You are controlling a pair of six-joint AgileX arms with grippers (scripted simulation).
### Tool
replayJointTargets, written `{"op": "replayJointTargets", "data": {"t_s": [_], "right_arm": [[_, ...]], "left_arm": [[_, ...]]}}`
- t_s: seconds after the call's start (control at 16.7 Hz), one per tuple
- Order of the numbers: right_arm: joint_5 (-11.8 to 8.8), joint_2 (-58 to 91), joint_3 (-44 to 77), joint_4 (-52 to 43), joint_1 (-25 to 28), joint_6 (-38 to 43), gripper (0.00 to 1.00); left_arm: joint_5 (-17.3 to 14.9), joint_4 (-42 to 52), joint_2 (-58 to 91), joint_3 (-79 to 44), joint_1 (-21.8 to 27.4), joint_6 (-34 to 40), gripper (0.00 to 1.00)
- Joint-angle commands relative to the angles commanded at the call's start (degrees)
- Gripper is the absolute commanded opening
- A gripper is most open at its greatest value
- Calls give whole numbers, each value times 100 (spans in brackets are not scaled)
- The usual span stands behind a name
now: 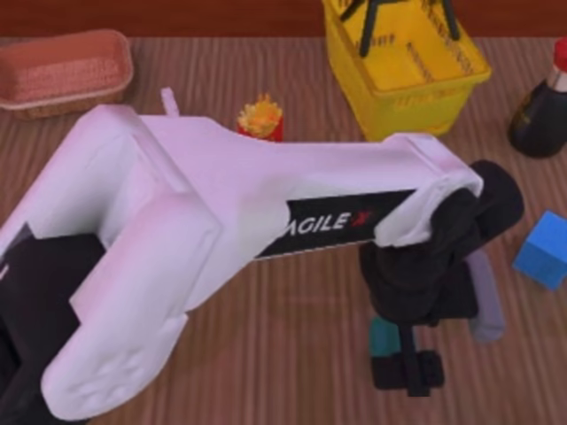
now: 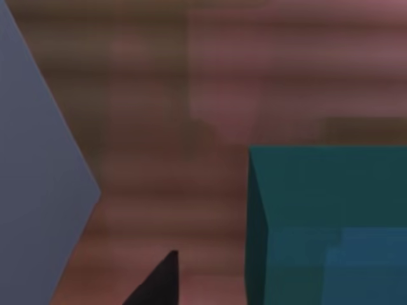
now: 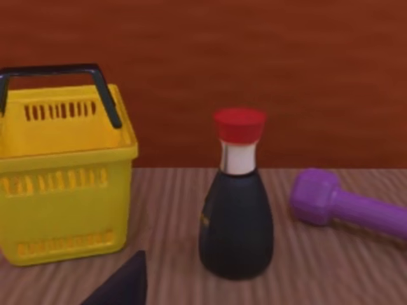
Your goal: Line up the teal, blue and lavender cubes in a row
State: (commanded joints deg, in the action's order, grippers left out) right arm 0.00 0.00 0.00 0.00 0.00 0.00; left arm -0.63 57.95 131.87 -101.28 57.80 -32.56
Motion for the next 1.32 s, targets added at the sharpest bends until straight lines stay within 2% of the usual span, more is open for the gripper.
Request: {"op": "replayJointTargets", "data": {"t_s": [0.48,0.9,1.32], "right_arm": [[0,0,0,0,0,0,100],[0,0,0,0,0,0,100],[-2,53,52,-39,6,-28,100]], "left_arm": [[0,20,-5,-20,-4,-7,100],[0,1281,-302,-941,-108,4,100],[8,1324,-390,-957,-120,17,100]]}}
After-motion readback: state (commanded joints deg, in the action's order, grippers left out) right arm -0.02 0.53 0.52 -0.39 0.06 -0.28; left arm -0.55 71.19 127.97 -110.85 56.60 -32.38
